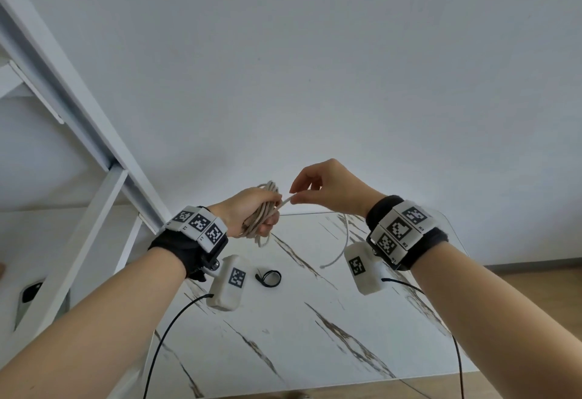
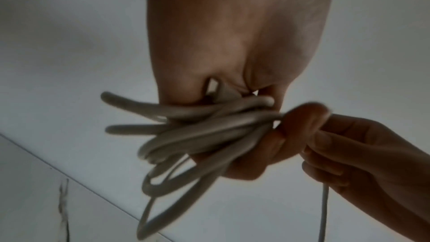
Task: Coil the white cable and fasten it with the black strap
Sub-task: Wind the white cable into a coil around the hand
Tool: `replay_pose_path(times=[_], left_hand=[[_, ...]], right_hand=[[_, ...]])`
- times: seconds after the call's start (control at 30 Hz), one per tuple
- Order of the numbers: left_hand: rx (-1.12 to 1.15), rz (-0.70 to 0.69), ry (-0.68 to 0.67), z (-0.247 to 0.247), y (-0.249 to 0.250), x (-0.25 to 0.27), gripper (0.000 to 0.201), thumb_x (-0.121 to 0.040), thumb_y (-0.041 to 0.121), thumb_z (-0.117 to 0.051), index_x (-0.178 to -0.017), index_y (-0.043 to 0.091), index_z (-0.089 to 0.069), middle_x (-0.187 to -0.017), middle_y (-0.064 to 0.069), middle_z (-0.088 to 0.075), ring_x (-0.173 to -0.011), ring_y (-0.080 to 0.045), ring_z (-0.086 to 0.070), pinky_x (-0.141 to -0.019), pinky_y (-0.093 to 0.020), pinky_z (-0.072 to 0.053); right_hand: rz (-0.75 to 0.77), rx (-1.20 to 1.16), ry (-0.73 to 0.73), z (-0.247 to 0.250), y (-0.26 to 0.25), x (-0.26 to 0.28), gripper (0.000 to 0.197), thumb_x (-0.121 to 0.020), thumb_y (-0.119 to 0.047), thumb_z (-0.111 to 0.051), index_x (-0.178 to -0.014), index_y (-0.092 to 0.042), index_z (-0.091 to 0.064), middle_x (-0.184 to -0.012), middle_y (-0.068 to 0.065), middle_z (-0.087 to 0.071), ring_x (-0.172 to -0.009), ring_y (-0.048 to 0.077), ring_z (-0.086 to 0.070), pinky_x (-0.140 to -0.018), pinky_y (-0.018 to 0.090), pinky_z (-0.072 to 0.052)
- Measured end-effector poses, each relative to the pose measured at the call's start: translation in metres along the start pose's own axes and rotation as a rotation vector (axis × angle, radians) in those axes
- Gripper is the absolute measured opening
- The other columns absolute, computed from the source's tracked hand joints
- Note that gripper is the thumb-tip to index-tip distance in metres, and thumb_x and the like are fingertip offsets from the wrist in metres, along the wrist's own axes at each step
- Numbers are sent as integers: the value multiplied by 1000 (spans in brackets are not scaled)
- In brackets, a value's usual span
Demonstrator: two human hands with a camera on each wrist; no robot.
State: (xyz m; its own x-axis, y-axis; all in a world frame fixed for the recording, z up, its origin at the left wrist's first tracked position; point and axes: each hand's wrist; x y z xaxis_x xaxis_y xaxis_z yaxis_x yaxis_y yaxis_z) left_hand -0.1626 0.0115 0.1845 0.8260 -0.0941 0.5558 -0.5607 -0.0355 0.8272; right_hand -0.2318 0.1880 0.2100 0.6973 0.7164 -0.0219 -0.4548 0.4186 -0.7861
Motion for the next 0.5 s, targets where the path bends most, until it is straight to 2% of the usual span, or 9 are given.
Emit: replay_pose_path(times=[0.07, 0.17, 0.23, 0.33, 0.43, 0.5], left_hand=[[63, 57, -111, 2, 1, 3, 40, -98, 40, -35, -76, 9, -47, -40, -3, -38, -30, -13, -33, -36, -17, -30], [71, 74, -230, 4, 2, 9, 54, -92, 56, -31, -74, 9, -52, -37, 0, -32, -27, -11, -28, -34, -16, -26], [59, 30, -268, 5, 5, 15, 49, -89, 54, -36, -73, 11, -53, -35, 4, -30, -26, -8, -25, -34, -16, -24], [127, -27, -317, 6, 11, 23, 39, -91, 44, -38, -74, 11, -51, -32, 8, -28, -23, -3, -23, -33, -15, -21], [220, -59, -318, 3, 18, 28, 43, -96, 39, -33, -66, 14, -50, -30, 9, -27, -21, -1, -23, -31, -15, -22], [292, -77, -318, 1, 23, 30, 45, -95, 39, -34, -58, 16, -48, -28, 9, -28, -20, -1, -23, -30, -16, -22]], right_hand=[[22, -3, 58, 3, 0, -4, 12, -78, -18, -74, -87, -10, -74, -69, -11, -64, -52, -3, -49, -54, 7, -39], [4, -98, 148, 5, 7, -10, 13, -81, -13, -71, -93, -9, -75, -74, 1, -69, -51, -2, -49, -54, 7, -41], [-8, -158, 165, 2, 12, -12, 15, -83, -8, -68, -97, -6, -73, -78, 9, -71, -53, -3, -53, -56, 8, -43], [-30, -221, 192, -8, 20, -14, 18, -85, -6, -65, -102, -3, -72, -77, 8, -69, -55, -5, -57, -60, 8, -46], [-46, -312, 248, -18, 24, -17, 20, -88, -8, -62, -104, -2, -71, -76, 9, -68, -60, 0, -58, -67, 16, -49], [-29, -363, 272, -25, 24, -17, 20, -90, -8, -58, -104, -3, -71, -70, 13, -66, -61, 5, -54, -67, 20, -48]])
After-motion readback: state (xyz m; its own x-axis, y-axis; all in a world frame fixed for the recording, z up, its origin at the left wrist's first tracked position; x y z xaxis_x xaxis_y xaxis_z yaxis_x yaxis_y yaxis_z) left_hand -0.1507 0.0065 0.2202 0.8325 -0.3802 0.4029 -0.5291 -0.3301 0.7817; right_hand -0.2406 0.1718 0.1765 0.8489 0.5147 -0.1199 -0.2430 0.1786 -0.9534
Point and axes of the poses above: each hand's wrist, its own x-axis away from the middle knuckle, its own z-axis out of the back of the hand, y = z × x
